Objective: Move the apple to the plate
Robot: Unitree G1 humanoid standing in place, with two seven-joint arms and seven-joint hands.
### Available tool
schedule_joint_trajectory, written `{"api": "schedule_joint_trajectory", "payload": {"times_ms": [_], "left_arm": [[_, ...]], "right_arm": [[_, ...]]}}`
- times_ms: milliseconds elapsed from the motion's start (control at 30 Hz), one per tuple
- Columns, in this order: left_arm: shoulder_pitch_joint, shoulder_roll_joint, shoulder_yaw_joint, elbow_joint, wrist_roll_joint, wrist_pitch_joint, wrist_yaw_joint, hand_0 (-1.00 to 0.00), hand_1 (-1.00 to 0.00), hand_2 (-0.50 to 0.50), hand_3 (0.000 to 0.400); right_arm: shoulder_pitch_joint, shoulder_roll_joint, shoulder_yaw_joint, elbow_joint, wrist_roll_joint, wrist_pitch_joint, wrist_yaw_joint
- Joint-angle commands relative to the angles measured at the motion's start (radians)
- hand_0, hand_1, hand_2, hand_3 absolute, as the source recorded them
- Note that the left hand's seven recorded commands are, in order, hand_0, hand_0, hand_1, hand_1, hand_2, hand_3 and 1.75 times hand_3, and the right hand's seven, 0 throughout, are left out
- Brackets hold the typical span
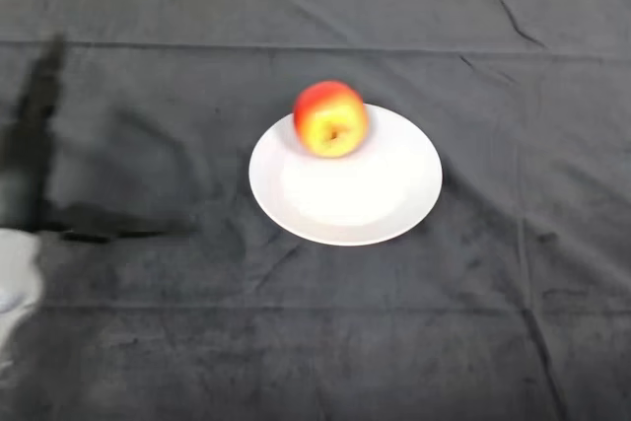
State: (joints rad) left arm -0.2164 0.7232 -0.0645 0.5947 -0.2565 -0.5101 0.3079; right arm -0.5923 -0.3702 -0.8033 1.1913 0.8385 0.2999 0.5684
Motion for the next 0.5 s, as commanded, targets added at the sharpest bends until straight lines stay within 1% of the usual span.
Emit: {"api": "schedule_joint_trajectory", "payload": {"times_ms": [33, 267, 500], "left_arm": [[0.036, 0.069, 0.052, -0.025, -0.028, -0.032, 0.01, 0.0, 0.0, 0.0, 0.0], [0.113, 0.08, 0.179, 0.021, -0.079, -0.067, 0.003, 0.0, 0.0, 0.0, 0.0], [0.173, 0.094, 0.301, 0.091, -0.133, -0.103, -0.033, 0.0, 0.0, 0.0, 0.0]], "right_arm": [[0.006, -0.019, -0.0127, 0.002, -0.0043, -0.002, -0.0059], [0.006, -0.019, -0.0126, 0.001, -0.0043, -0.002, -0.0065], [0.006, -0.019, -0.0128, 0.002, -0.0041, -0.001, -0.0065]]}}
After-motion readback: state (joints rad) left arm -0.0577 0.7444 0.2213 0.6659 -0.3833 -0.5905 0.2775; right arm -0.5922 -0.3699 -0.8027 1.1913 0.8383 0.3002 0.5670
